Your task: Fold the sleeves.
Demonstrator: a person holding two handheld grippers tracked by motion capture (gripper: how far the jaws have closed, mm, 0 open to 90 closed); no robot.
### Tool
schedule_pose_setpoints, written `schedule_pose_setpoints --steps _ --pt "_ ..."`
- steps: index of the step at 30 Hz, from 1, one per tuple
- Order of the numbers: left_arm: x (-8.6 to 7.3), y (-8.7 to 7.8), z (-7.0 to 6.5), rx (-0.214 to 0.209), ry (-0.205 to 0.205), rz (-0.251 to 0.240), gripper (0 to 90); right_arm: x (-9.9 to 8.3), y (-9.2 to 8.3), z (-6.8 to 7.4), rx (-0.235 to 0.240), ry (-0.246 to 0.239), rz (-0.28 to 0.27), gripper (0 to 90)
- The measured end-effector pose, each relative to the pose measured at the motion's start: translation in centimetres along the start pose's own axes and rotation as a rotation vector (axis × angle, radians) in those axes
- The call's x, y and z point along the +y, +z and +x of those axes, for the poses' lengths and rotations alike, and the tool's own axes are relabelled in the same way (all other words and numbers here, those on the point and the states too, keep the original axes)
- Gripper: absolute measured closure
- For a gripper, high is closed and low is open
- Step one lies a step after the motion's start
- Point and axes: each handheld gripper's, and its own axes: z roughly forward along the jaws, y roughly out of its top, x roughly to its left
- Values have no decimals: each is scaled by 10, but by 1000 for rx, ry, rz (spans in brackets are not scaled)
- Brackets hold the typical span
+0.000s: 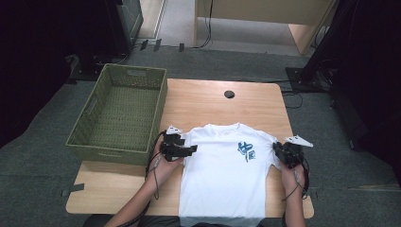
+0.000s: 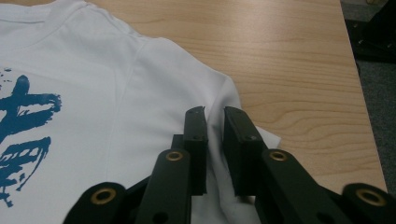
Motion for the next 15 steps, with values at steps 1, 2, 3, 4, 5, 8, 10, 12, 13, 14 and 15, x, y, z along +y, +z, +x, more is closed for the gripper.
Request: schedule_pose_setpoints --steps 1,2,3,4,5,8,10,12,13,14,15 --pt "0 0 0 0 0 1 323 0 0 0 1 -1 5 828" --pt "0 0 0 -1 2 1 323 1 -1 1 3 2 8 845" --pt "0 0 0 -1 2 1 323 1 -1 1 5 6 10 856" --pt "0 0 0 -1 2 1 323 1 -1 1 7 10 12 866" --pt "0 0 0 -1 3 1 323 1 -1 1 12 17 16 871" --pt "0 0 0 -2 3 3 323 1 -2 0 28 36 22 871" --pt "-1 1 0 -2 5 6 323 0 -3 -1 39 49 22 871" --pt "-1 1 0 -2 5 9 323 1 -4 -2 45 54 29 872" --pt "-1 2 0 -2 5 9 323 1 -4 -2 44 54 33 871" --pt "-1 2 0 -3 6 12 323 1 -5 -1 45 52 35 871" --pt "-1 2 0 -2 5 13 323 1 -5 0 46 51 38 872"
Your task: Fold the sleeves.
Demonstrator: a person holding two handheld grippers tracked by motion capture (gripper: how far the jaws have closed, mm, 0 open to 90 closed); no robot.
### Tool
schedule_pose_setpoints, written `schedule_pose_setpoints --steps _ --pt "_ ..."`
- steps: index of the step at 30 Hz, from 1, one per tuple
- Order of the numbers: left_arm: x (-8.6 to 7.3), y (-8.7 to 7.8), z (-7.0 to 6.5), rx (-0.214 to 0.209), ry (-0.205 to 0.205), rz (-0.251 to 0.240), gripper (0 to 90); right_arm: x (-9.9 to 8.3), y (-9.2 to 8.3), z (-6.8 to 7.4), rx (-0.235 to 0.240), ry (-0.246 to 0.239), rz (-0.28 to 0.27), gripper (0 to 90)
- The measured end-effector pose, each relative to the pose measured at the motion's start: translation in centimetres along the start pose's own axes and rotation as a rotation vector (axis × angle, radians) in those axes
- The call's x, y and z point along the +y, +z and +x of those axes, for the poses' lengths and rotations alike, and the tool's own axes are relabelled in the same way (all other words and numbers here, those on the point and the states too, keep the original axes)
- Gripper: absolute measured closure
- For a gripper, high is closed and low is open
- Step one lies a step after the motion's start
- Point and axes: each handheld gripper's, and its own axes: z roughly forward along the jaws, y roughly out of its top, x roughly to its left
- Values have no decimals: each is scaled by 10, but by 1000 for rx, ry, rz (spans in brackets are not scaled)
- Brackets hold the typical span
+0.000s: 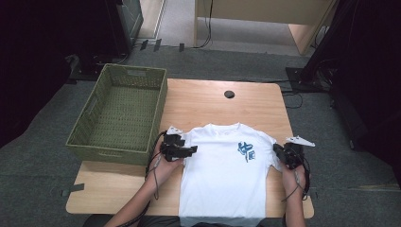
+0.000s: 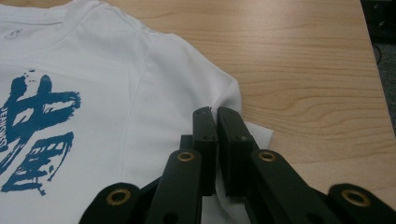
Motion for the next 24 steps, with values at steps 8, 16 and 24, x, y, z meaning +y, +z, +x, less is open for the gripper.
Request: schedule_pose_setpoints --steps 8,16,24 --pt "0 0 1 3 2 6 323 1 -5 6 13 -13 6 871" --pt "0 0 1 3 5 8 323 3 -9 17 22 -48 3 872" --pt "0 0 0 -20 -3 15 323 5 -11 28 25 -73 9 871"
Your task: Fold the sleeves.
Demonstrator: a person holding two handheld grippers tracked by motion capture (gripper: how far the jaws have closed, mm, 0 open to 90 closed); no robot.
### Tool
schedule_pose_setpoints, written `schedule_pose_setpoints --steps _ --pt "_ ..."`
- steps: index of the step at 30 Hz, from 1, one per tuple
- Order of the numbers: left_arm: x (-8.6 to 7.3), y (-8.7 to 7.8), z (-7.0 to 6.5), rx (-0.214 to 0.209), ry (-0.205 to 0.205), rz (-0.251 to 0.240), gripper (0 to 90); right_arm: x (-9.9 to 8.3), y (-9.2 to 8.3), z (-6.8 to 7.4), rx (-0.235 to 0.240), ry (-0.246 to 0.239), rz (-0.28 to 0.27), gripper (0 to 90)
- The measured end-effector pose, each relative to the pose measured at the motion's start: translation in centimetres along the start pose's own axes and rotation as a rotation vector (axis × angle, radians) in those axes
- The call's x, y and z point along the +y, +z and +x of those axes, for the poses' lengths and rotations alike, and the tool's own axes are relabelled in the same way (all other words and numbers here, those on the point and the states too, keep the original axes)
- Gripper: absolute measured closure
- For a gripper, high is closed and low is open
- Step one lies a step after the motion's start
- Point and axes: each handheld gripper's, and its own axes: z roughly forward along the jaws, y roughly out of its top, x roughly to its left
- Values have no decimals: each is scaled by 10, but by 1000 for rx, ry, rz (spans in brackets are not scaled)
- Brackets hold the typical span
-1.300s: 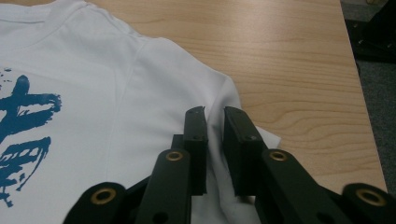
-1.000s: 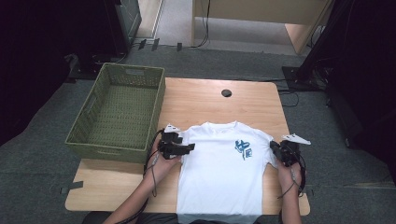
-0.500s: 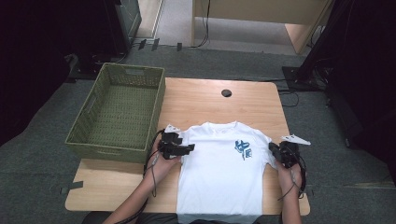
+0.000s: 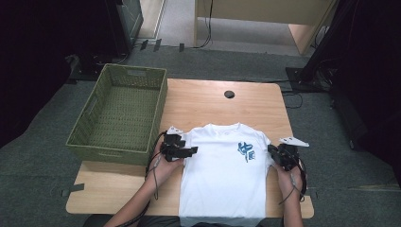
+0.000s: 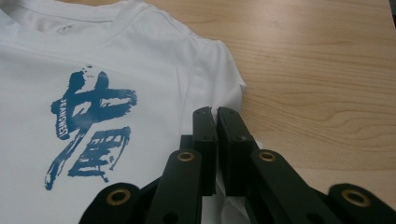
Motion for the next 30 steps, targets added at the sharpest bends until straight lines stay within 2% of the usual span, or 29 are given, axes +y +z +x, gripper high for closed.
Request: schedule_pose_setpoints --steps 7,12,17,30 --pt "0 0 0 0 3 3 322 2 0 8 1 -33 5 871" --pt "0 0 -1 2 10 9 316 3 -1 12 5 -36 4 871" --pt "0 1 -3 14 36 17 303 4 -2 16 12 -45 5 871" --pt "0 2 -4 17 48 13 301 7 -2 26 29 -60 4 871"
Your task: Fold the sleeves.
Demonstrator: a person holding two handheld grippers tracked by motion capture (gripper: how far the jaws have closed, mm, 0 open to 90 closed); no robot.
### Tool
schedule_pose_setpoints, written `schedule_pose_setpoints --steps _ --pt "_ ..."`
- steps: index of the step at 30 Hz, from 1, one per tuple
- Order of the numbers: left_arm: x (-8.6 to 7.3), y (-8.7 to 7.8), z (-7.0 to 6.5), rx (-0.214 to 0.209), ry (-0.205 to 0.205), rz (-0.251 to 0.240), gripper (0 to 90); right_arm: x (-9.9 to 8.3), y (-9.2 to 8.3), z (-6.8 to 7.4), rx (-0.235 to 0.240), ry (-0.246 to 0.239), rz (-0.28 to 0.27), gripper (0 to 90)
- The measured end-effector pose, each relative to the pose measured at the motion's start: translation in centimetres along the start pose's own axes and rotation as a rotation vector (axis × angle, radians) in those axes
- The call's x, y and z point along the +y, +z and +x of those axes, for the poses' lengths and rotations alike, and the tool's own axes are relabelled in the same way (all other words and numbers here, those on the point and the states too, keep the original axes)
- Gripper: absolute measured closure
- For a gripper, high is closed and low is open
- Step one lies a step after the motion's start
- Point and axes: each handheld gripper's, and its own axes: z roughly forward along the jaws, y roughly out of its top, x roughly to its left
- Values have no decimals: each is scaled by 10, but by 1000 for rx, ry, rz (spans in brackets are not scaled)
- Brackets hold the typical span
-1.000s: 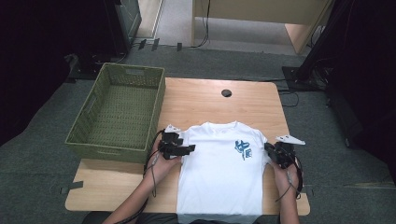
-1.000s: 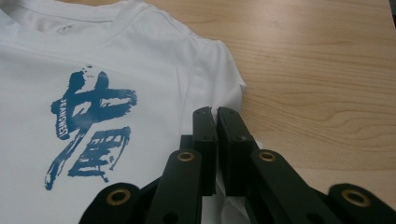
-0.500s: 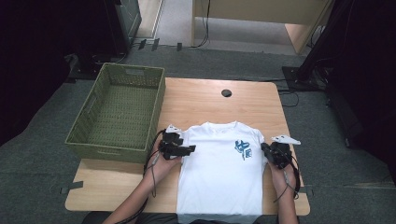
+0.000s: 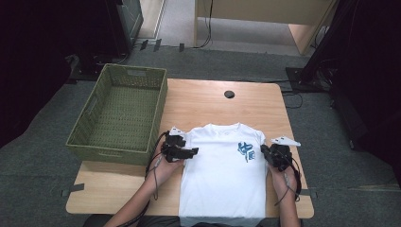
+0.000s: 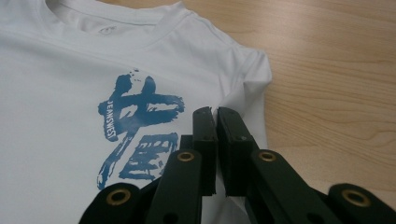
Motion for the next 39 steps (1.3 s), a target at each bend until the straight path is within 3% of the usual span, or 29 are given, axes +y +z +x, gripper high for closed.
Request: schedule_pose_setpoints --steps 22,31,35,39 --pt "0 -1 -1 11 -7 -10 306 6 8 22 34 -41 -4 871" --pt "3 -8 0 20 -3 -35 306 8 11 31 56 -47 -4 871" --pt "3 -9 -1 31 4 -59 320 9 13 39 44 -85 -7 872" --pt "2 -9 -1 30 11 -54 320 10 10 35 31 -78 -23 844"
